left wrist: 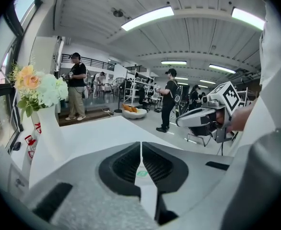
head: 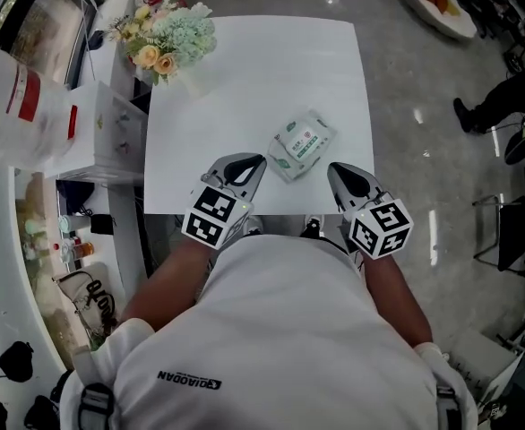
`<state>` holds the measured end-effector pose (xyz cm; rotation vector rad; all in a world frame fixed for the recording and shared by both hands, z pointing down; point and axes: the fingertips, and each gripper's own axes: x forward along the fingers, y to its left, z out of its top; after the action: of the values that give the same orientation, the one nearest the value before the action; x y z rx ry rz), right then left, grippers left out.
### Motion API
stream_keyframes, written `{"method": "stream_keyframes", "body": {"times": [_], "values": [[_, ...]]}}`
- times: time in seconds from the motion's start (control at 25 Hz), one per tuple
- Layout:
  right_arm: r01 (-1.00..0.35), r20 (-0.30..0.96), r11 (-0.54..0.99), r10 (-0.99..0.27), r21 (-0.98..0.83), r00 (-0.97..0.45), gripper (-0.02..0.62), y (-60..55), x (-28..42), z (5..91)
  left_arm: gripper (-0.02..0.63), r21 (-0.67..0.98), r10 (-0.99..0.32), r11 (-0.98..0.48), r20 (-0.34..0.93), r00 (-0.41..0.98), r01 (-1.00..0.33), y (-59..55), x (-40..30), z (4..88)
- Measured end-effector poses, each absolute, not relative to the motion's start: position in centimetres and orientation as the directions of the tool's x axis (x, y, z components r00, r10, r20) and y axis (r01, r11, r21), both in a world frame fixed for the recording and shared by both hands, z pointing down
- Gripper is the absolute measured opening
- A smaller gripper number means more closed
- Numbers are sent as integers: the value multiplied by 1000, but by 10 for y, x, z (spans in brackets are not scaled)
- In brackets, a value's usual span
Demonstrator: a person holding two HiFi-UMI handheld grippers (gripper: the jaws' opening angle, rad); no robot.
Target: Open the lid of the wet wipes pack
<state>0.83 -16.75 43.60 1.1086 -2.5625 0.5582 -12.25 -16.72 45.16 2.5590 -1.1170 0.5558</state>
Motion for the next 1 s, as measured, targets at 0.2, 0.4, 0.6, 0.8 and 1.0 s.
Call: {"method": "stream_keyframes", "body": {"times": [0.2, 0.4, 0.6, 0.8, 1.0], "values": [[-714, 415, 656, -595, -243, -688, 6, -179, 19, 441, 20, 101, -654, -629, 467, 595, -771, -177, -108, 453], [-687, 409, 681, -567, -255, -715, 6, -187, 26, 445, 35, 57, -656, -625, 503, 563, -779, -182, -95, 460], [-678, 402, 684, -560, -269, -725, 6, -193, 37, 449, 48, 7, -653, -628, 539, 532, -778, -188, -84, 467], [-681, 400, 675, -562, -284, -723, 6, -199, 48, 456, 57, -11, -627, -633, 594, 504, -774, -197, -74, 488], [-696, 420, 651, -564, -304, -711, 6, -201, 63, 469, 64, -29, -562, -667, 675, 478, -744, -206, -53, 525]]}}
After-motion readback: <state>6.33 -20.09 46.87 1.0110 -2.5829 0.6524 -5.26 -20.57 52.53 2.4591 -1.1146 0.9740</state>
